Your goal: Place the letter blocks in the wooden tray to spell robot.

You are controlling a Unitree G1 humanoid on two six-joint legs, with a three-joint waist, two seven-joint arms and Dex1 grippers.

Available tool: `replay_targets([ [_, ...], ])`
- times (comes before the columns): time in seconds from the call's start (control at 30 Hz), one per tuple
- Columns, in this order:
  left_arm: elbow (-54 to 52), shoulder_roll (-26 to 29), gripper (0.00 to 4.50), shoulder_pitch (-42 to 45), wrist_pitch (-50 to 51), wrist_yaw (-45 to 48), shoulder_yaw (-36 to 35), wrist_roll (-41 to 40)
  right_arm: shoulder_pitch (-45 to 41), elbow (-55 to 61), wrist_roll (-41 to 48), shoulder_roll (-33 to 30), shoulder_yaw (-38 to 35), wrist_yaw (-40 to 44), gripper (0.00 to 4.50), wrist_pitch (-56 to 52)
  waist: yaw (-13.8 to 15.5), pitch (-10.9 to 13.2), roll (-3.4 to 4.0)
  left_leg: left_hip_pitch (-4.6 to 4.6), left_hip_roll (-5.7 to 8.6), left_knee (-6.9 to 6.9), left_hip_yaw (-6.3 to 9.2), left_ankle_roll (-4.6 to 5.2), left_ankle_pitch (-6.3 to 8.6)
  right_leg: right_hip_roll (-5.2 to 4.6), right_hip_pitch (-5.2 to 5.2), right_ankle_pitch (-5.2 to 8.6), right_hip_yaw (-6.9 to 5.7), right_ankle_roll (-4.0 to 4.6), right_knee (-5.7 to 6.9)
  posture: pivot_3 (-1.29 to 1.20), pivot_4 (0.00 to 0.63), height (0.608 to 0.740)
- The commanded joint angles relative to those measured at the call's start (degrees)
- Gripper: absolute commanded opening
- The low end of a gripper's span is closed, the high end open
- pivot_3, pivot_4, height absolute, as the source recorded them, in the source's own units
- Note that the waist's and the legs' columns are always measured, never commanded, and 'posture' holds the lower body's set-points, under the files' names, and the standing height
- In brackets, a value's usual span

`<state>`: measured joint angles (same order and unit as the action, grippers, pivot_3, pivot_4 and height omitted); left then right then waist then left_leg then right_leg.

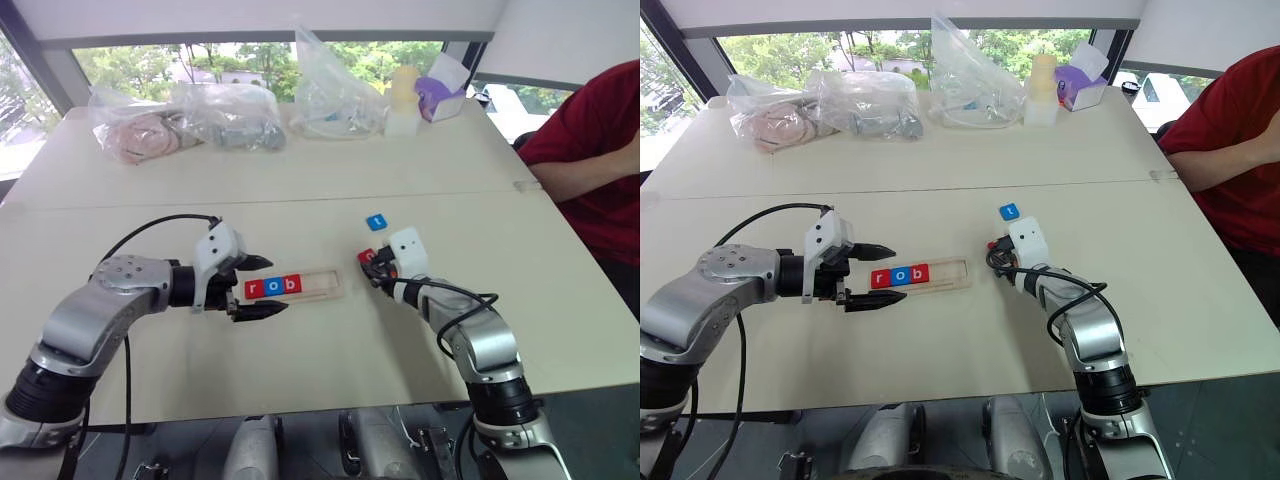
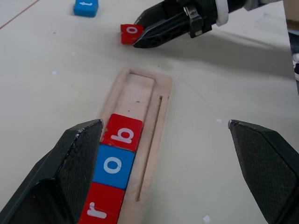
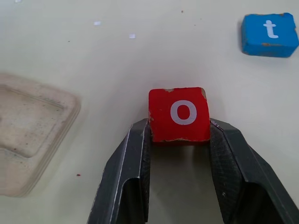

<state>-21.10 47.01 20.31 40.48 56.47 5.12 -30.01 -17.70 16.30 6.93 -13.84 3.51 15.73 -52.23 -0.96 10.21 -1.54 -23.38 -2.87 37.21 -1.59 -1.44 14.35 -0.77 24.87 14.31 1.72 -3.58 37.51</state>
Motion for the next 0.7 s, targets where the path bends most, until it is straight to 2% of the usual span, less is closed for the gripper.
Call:
replay_targets([
  [0.03, -2.01, 1.02, 4.50, 1.41, -1.80, 2.39, 2.76, 2.02, 2.06, 11.35, 0.05, 3.53, -5.29, -6.27, 1.15, -9.18, 0.10, 0.00, 0.00, 0.00, 0.00, 0.00, 0.00, 0.00, 0.00, 0.00, 0.00, 0.00, 0.00, 0.00, 0.00, 0.00, 0.150, 0.738],
  [0.23, -0.97, -0.18, 4.50, 4.26, -2.41, 4.65, 5.54, 2.98, 7.41, 24.41, 0.93, 10.47, -8.44, -11.40, 1.15, -23.84, 0.04, 0.00, 0.00, -0.01, 0.00, -0.02, 0.01, 0.00, 0.00, -0.01, 0.01, 0.07, -0.01, 0.12, -0.03, 0.00, 0.150, 0.738],
  [0.33, 0.07, -0.89, 4.50, 5.87, -3.39, 5.67, 7.64, 4.60, 8.30, 25.60, -0.28, 12.31, -8.76, -13.92, 1.15, -25.73, -0.15, -0.01, 0.01, 0.01, 0.00, 0.00, 0.00, 0.00, 0.00, -0.01, 0.00, 0.08, 0.00, 0.15, -0.03, 0.00, 0.150, 0.738],
  [0.4, 0.66, -1.80, 4.50, 6.82, -3.55, 5.87, 8.30, 4.89, 8.94, 25.23, -0.47, 12.83, -8.21, -14.66, 2.20, -25.35, -0.14, -0.01, 0.01, 0.02, 0.01, 0.00, 0.00, 0.00, 0.00, -0.01, -0.01, 0.09, 0.00, 0.16, -0.04, 0.00, 0.150, 0.738],
  [0.5, 1.16, -2.38, 4.50, 7.53, -3.39, 6.19, 8.32, 5.16, 8.89, 25.06, -0.37, 12.56, -7.95, -14.98, 3.53, -25.74, -0.15, -0.01, 0.01, 0.00, 0.00, -0.01, 0.00, 0.00, 0.00, 0.00, 0.00, 0.09, 0.00, 0.14, -0.04, 0.00, 0.150, 0.738],
  [0.53, 1.35, -2.36, 4.50, 7.65, -3.39, 6.35, 8.23, 5.21, 8.79, 25.09, -0.34, 12.02, -7.74, -14.89, 4.16, -26.21, -0.14, -0.01, 0.01, 0.00, 0.01, -0.01, 0.01, 0.00, 0.00, 0.00, 0.00, 0.09, 0.00, 0.14, -0.05, 0.00, 0.150, 0.738],
  [0.57, 1.48, -2.18, 4.50, 7.58, -3.40, 6.53, 8.02, 5.24, 8.72, 25.17, -0.20, 11.54, -7.82, -14.62, 4.45, -26.42, -0.14, -0.01, 0.00, 0.00, 0.00, -0.01, 0.01, 0.00, 0.00, 0.00, -0.01, 0.09, 0.00, 0.14, -0.05, 0.00, 0.150, 0.738],
  [0.63, 1.49, -1.36, 4.50, 7.01, -3.36, 6.77, 7.44, 5.39, 8.43, 25.29, 1.15, 9.65, -8.84, -12.24, 4.45, -24.96, -0.15, -0.01, 0.00, 0.00, 0.01, 0.00, 0.00, 0.00, 0.00, -0.01, -0.01, 0.09, 0.00, 0.14, -0.05, 0.00, 0.150, 0.738],
  [0.7, 1.58, -0.18, 4.50, 6.15, -3.11, 7.03, 6.31, 5.18, 7.76, 23.69, 1.99, 2.42, -9.75, -6.81, 4.45, -18.34, -0.14, 0.00, 0.01, -0.01, 0.02, 0.00, 0.00, 0.00, 0.00, -0.02, -0.01, 0.09, 0.00, 0.14, -0.07, 0.00, 0.150, 0.738],
])
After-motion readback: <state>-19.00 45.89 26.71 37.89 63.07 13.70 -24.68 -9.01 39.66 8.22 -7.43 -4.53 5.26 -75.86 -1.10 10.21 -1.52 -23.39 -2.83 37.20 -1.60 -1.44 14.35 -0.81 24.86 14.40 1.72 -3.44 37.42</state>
